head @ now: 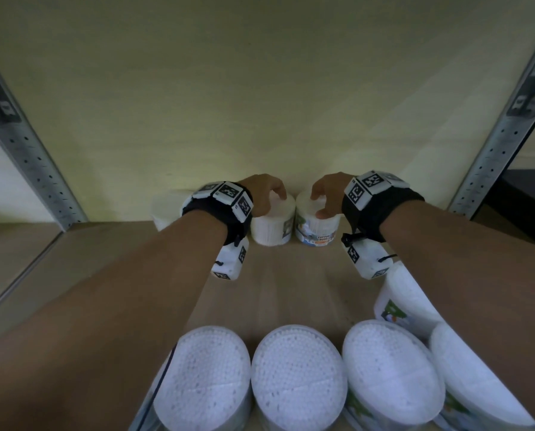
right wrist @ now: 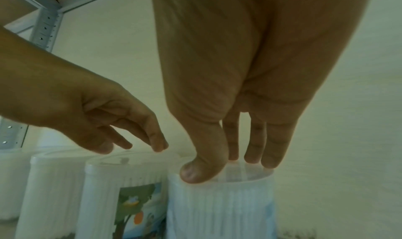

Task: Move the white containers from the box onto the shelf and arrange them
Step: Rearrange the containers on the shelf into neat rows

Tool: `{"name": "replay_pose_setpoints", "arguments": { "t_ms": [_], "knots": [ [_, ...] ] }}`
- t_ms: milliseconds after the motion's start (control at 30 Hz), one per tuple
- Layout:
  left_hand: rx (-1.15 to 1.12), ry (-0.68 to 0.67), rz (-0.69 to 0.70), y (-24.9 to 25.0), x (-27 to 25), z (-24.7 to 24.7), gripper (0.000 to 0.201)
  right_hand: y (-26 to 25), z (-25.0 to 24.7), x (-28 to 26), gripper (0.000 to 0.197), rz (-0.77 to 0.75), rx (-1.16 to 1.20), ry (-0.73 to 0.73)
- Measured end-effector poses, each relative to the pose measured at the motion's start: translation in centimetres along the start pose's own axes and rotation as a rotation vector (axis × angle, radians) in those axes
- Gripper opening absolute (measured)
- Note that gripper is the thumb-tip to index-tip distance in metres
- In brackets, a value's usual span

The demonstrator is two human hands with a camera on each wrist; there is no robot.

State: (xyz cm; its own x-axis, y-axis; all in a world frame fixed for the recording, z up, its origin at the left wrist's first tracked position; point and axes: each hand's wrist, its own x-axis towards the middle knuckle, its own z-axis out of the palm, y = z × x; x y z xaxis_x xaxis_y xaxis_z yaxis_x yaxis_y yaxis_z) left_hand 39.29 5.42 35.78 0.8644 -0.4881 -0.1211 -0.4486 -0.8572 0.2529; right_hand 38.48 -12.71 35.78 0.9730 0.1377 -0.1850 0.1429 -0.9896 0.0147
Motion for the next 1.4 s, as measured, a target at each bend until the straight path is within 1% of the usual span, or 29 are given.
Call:
{"name": "replay_pose_setpoints", "arguments": {
  "t_ms": [67, 100, 167, 300, 400, 600, 700, 767, 833, 933, 1000, 1167, 1333, 1400],
  "knots": [
    [-0.006, 0.075, -0.044, 0.0, 0.3, 0.6, 0.040, 0.1, 0.1, 0.1, 0.056, 0.003, 0.001, -0.003],
    [0.001, 0.107, -0.068, 0.0, 0.5, 0.9, 0.041, 0.2, 0.1, 0.2, 0.057, 0.003, 0.004, -0.006],
    [0.031, 0.128, -0.117, 0.1, 0.5, 1.5, 0.051, 0.3, 0.1, 0.3, 0.058, 0.004, 0.019, -0.005],
    [0.074, 0.160, -0.124, 0.2, 0.6, 2.0, 0.056, 0.4, 0.1, 0.5, 0.058, -0.002, 0.011, 0.002],
    [0.047, 0.147, -0.126, 0.1, 0.7, 2.1, 0.056, 0.6, 0.3, 0.7, 0.055, -0.010, 0.007, 0.007],
    [-0.008, 0.036, -0.081, -0.1, 0.5, 1.3, 0.045, 0.8, 0.3, 0.9, 0.055, -0.017, 0.027, 0.002],
    [0.001, -0.010, -0.061, 0.2, 0.3, 0.8, 0.052, 0.9, 0.4, 1.1, 0.056, -0.020, 0.035, -0.004],
    [0.013, 0.002, -0.066, 0.4, 0.2, 0.8, 0.051, 1.1, 0.5, 1.2, 0.057, -0.017, 0.040, 0.001],
    [0.041, 0.050, -0.097, 0.6, 0.3, 1.1, 0.045, 1.1, 0.6, 1.2, 0.056, -0.013, 0.046, 0.001],
    [0.108, 0.089, -0.164, 0.8, 0.5, 1.7, 0.053, 1.1, 0.8, 1.3, 0.056, -0.010, 0.062, -0.001],
    [0.125, 0.093, -0.176, 0.8, 0.6, 1.9, 0.055, 1.0, 0.8, 1.5, 0.057, -0.005, 0.055, 0.006],
    [0.123, 0.096, -0.144, 0.6, 0.7, 1.7, 0.052, 1.1, 0.9, 1.7, 0.058, 0.000, 0.064, 0.003],
    [0.022, 0.055, -0.090, 0.0, 0.5, 1.3, 0.045, 1.1, 0.9, 1.8, 0.057, 0.000, 0.061, 0.004],
    [-0.006, 0.024, -0.074, -0.2, 0.4, 1.2, 0.048, 1.2, 0.9, 1.7, 0.056, 0.004, 0.067, 0.008]
  ]
}}
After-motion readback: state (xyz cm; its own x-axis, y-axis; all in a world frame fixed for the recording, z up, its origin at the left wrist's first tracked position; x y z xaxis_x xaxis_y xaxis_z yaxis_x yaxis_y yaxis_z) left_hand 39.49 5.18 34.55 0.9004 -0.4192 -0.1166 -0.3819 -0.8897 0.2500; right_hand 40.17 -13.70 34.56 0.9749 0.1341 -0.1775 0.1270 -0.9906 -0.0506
